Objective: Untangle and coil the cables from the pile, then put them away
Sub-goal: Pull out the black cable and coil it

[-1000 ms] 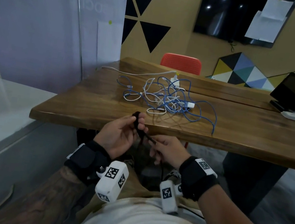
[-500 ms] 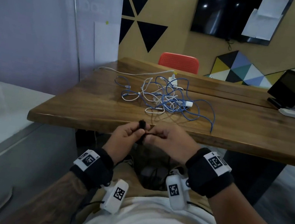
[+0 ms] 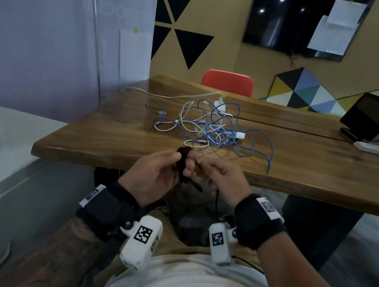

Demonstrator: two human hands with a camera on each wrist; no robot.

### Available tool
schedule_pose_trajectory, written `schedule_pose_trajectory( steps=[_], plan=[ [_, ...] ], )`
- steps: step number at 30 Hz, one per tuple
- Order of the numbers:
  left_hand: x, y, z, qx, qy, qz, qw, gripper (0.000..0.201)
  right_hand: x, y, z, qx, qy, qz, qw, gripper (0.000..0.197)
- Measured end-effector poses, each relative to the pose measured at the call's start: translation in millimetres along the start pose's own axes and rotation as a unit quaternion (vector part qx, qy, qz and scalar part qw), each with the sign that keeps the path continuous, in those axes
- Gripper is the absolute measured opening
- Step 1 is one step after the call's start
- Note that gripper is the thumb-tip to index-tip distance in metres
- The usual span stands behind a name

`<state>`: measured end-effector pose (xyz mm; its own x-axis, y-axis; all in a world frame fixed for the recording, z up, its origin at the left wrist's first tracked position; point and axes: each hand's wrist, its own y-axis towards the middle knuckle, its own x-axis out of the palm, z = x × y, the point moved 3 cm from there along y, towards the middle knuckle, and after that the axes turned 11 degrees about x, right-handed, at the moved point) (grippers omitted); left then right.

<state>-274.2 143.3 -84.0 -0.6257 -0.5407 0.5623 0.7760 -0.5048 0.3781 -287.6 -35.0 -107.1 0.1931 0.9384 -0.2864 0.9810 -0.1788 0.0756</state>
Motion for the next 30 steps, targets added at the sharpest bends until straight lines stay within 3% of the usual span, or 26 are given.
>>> schedule_pose_trajectory(
  steps=[5, 8, 12, 17, 21, 26, 30],
  plan=[
    [-20, 7, 9, 0.068, -0.073, 0.094, 0.991, 0.025, 30, -20, 13, 0.085, -0.036, -0.179, 0.979, 0.016],
    [-39, 8, 4, 0.091, -0.025, 0.164, 0.982, 0.026, 34, -31, -1, 0.082, -0.130, -0.216, 0.964, 0.021],
    [-52, 2, -2, 0.095, 0.128, 0.164, 0.973, 0.024, 26, -39, -32, 0.009, -0.217, -0.148, 0.965, 0.024],
    [-42, -1, -14, 0.058, 0.254, 0.039, 0.965, 0.021, 9, -36, -55, -0.128, -0.228, -0.010, 0.965, 0.013],
    [-22, -2, -24, 0.010, 0.236, -0.032, 0.971, 0.035, -11, -29, -54, -0.155, -0.188, 0.048, 0.969, 0.008],
    [-15, -4, -23, -0.039, 0.248, -0.109, 0.962, 0.023, -16, -23, -45, -0.172, -0.144, 0.059, 0.973, 0.004],
    [-13, -4, -9, -0.070, 0.042, -0.049, 0.995, 0.019, -14, -15, -34, -0.153, -0.096, 0.041, 0.983, 0.010]
  ],
)
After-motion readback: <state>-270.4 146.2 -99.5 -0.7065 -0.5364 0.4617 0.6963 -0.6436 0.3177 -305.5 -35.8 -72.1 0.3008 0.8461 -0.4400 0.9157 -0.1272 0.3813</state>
